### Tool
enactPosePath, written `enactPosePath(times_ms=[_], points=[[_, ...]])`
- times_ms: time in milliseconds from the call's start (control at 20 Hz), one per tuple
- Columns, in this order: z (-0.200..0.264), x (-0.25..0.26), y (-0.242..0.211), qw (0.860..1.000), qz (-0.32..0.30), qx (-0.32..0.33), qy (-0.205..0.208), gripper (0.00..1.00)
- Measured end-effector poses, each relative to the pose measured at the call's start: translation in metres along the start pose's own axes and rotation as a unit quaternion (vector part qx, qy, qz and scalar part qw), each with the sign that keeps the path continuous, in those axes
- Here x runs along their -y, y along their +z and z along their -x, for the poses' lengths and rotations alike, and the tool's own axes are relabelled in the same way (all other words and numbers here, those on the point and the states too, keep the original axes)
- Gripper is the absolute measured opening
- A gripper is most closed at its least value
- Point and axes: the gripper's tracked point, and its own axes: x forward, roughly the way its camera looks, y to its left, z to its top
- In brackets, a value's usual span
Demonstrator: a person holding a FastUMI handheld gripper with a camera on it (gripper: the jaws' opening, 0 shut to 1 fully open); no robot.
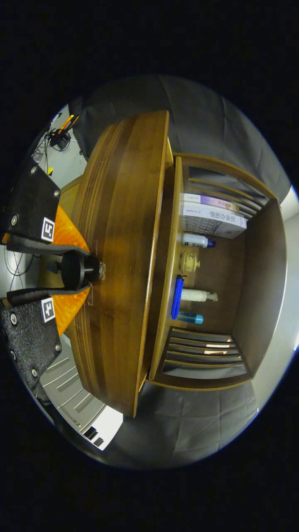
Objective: Pull open the drawer, take out the items inside it, and place them on the countertop above the cabinet.
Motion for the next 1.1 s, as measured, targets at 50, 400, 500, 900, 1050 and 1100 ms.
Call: enactPosePath(times_ms=[50, 400, 500, 900, 1050, 1100], points=[[0.004, 0.0, -0.004, 1.0, 0.001, -0.003, 0.001, 0.35], [0.036, -0.006, -0.016, 1.0, -0.006, -0.015, 0.01, 0.34], [0.044, -0.007, -0.02, 1.0, -0.007, -0.016, 0.013, 0.34], [0.054, -0.01, -0.025, 1.0, -0.007, -0.014, 0.026, 0.35], [0.054, -0.011, -0.025, 0.999, -0.015, -0.018, 0.033, 0.37], [0.055, -0.011, -0.026, 0.999, -0.016, -0.019, 0.035, 0.37]])
